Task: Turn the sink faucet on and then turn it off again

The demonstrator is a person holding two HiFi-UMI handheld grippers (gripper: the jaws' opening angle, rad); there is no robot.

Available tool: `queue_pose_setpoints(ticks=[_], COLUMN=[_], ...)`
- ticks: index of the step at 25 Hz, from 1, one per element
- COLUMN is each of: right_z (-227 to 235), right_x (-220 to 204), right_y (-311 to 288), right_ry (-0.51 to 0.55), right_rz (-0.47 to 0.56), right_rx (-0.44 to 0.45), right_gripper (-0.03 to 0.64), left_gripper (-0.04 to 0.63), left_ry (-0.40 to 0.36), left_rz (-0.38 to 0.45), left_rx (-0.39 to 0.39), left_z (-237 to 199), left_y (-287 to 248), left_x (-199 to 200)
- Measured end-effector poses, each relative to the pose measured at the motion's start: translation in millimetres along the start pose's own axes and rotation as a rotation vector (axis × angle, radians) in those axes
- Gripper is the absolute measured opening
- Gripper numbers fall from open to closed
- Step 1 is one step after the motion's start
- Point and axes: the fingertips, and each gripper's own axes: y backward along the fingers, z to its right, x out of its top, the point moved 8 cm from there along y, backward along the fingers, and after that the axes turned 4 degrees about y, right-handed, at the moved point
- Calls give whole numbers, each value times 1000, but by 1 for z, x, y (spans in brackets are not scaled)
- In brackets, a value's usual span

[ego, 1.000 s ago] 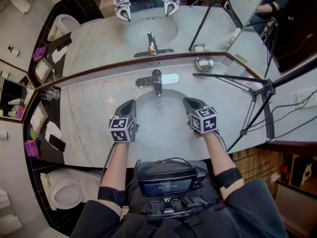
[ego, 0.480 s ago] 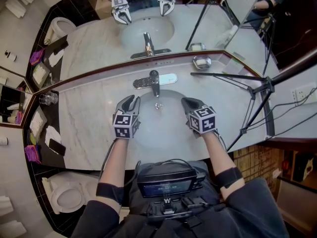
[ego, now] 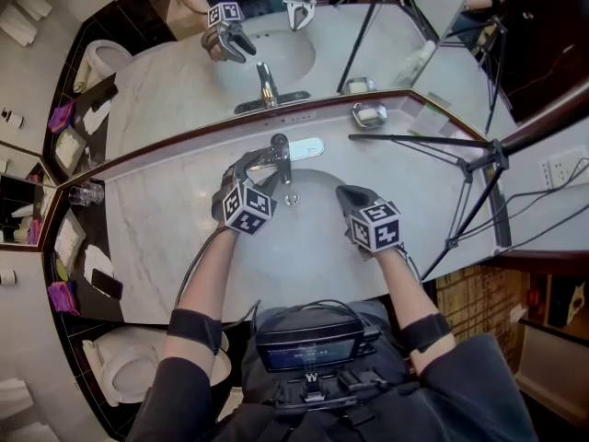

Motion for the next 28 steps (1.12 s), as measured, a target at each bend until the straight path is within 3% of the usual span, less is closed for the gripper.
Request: queue_pose_setpoints(ticks=[4, 8, 16, 28], right_z=[4, 9, 17, 8], right_x=[-4, -7, -17, -21], right_y=[2, 4, 8, -4], right_ry=[-10, -20, -41, -50], right_rz=[-4, -9, -19, -25], right_rx=[-11, -23, -41, -14], right_gripper=[17, 17, 17, 17], left_gripper=[239, 201, 192, 176], left_ry=[-278, -408, -460, -468], left_rz=[-60, -92, -148, -163], left_rx=[15, 13, -25, -14], left_z=[4, 9, 21, 35], left_y=[-25, -43, -62, -62], left_x=[8, 10, -2, -9])
